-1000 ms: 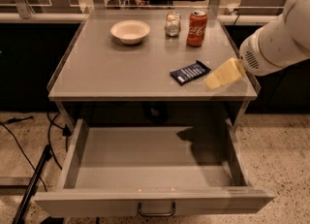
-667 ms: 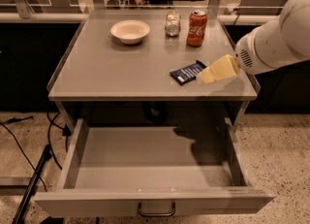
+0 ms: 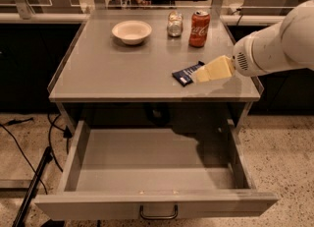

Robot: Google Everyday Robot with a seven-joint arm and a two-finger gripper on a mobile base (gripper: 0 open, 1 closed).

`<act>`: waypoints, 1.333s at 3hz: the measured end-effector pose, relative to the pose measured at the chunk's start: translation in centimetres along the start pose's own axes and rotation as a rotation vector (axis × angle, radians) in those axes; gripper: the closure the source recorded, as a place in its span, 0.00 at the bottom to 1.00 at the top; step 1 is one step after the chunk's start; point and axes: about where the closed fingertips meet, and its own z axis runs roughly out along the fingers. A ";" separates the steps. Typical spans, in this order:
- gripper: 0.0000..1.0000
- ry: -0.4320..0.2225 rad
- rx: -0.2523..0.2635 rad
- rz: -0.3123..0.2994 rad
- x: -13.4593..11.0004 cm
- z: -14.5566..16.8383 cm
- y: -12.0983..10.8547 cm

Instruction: Place rxbar blueberry into top drawer

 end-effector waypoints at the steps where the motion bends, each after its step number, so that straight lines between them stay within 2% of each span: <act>1: 0.00 -0.049 -0.022 -0.009 -0.5 0.4 0.6; 2: 0.00 -0.102 -0.066 -0.021 -1.4 1.2 2.1; 3: 0.00 -0.126 -0.103 -0.032 -2.0 2.2 3.4; 4: 0.00 -0.135 -0.113 -0.045 -2.4 3.3 4.2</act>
Offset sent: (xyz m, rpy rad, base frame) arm 0.0130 0.0463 -0.0057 0.1152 -0.0984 0.1388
